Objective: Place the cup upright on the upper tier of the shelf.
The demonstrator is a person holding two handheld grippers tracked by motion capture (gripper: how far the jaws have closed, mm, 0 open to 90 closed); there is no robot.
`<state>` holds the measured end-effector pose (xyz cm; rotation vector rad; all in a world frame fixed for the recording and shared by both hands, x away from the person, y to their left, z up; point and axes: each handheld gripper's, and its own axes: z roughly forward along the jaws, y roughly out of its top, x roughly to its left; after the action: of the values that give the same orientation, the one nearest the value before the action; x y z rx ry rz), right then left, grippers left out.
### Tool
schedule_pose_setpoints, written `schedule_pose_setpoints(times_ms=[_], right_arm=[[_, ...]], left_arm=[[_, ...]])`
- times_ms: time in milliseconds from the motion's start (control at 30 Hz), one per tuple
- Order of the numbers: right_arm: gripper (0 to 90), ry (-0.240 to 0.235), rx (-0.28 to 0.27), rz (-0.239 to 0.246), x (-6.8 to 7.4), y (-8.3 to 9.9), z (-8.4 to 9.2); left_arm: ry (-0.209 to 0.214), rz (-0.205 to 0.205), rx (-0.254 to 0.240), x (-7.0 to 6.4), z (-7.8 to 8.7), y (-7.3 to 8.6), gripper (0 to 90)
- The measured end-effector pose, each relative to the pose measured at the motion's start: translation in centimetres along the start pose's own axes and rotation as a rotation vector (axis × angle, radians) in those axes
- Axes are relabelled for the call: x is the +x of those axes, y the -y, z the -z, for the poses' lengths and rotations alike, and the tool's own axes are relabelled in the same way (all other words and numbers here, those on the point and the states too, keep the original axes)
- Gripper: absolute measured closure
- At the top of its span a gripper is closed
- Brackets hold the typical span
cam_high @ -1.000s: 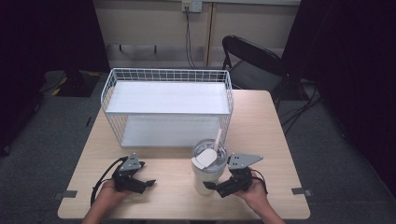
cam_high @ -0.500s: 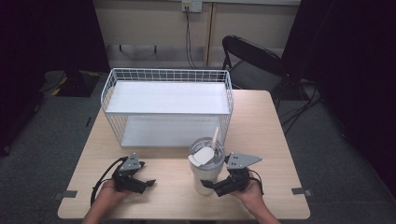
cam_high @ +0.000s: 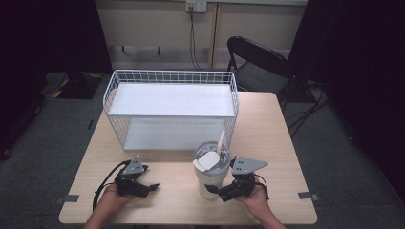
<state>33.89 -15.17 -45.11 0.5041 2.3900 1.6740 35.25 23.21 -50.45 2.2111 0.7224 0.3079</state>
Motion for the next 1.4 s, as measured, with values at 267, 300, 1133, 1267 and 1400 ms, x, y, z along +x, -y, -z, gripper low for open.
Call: schedule_pose_setpoints(times_ms=[267, 300, 1133, 1267, 1400], right_arm=[[8.5, 0.019, -0.014, -0.024, 0.17, 0.06, -0.13], [8.5, 0.018, -0.013, -0.026, 0.18, 0.06, -0.14], [8.2, 0.021, -0.014, -0.017, 0.55, 0.10, -0.12], [8.9, 0.029, -0.026, -0.006, 0.71, 0.16, 0.02], [9.2, 0.042, -0.035, -0.008, 0.84, 0.19, -0.01]], left_arm=[[0.000, 0.001, -0.001, 0.00, 0.00, 0.00, 14.8], [0.000, 0.001, 0.000, 0.00, 0.00, 0.00, 14.8], [0.000, 0.000, 0.000, 0.00, 0.00, 0.00, 14.8], [0.000, 0.000, 0.000, 0.00, 0.00, 0.00, 14.8], [0.000, 0.000, 0.000, 0.01, 0.00, 0.00, 14.8]])
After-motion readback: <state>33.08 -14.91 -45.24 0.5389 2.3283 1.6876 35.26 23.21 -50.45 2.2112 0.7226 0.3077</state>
